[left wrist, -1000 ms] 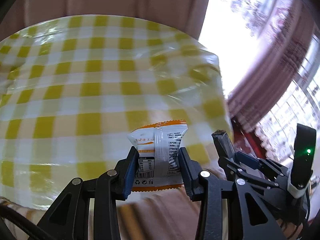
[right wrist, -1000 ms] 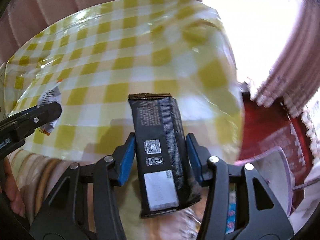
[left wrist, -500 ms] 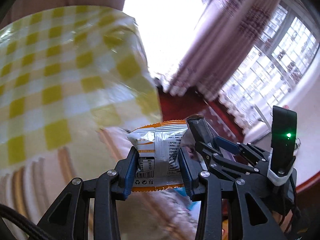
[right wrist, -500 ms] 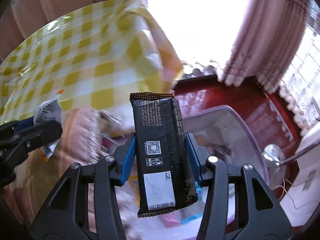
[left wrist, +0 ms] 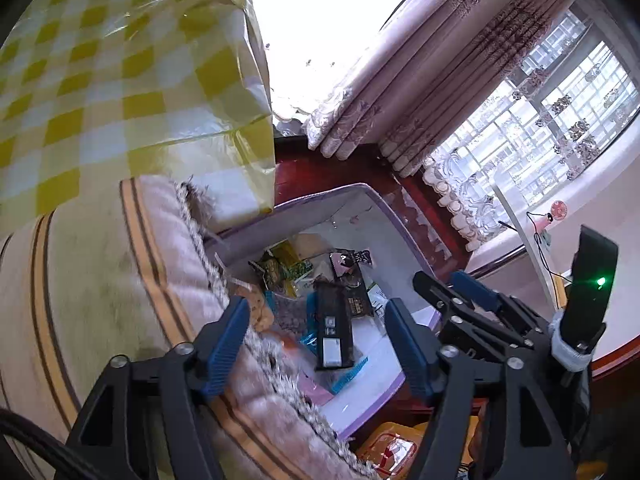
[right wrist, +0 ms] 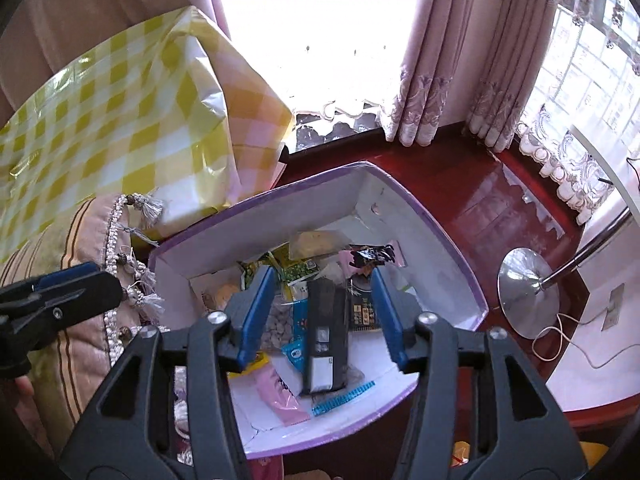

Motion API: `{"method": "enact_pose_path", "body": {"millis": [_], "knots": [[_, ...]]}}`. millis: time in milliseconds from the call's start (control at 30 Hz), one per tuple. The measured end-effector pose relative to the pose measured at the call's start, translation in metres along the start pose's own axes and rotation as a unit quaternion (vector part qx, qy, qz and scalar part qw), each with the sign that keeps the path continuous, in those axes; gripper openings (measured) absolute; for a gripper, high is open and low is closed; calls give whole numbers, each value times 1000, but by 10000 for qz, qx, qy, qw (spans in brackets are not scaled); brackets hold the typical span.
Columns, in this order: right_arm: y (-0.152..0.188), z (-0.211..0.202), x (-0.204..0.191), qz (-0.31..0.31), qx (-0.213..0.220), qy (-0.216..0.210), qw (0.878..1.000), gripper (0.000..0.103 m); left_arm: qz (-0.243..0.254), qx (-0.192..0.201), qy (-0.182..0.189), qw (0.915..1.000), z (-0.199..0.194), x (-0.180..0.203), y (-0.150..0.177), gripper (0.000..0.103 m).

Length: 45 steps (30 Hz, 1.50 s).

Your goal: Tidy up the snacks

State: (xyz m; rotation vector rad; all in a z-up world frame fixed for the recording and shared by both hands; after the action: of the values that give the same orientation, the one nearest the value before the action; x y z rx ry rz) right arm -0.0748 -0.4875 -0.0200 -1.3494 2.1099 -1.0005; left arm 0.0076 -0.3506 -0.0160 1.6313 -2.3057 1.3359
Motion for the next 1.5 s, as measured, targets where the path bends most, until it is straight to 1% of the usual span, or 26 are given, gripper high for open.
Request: {"method": "enact_pose_path", "body": {"millis": [33,67,100,167,233,333,400,467,533,700,967,1500], "knots": [[1,-2,2,15,24,11,10000,66,17,68,-73,9999,-2,1,5,75],[2,-8,3,36,74,40,10000,72,44,163,-120,9998,-7,2,10,76],[4,-13,4,50,114,68,9999,76,69,218,-115,9997,-11,3,14,79],[8,-20,7,95,129,115,9998,78,171,266,-116,9994,-15,6,23,81],[14,-25,9,170,97,122,9997,78,256,256,-111,9993,-14,8,24,85],[24,-31,15,249,47,192,9995,78,391,118,-233,9989,-9,10,25,85],[28,-34,17,212,59,257,9994,78,453,95,-292,9985,-7,11,25,86],[31,-35,22,233,70,315,9992,78,501,79,-296,9983,-4,13,26,89],[32,-35,27,303,58,328,9990,78,520,44,-259,9983,-3,14,27,95],[34,-34,34,341,42,390,9986,78,552,-51,-208,9982,3,18,26,103],[36,-29,36,371,-30,391,9985,78,550,-102,-254,9981,10,18,24,103],[37,-28,37,373,-67,404,9985,79,566,-93,-268,9980,11,19,26,103]]}}
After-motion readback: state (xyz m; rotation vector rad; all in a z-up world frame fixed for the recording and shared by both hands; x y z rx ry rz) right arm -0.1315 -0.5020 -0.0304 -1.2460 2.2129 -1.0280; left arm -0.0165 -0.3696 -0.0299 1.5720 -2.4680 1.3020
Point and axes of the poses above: each gripper's, at about its wrist camera, not at the fingertips, and z roughly the way its jaws point, x to its right, y to its underside, the point moved 4 cm from there along z, roughly the way its jaws point, and after that the axes turned 13 degrees about x, right-handed, at the moved point
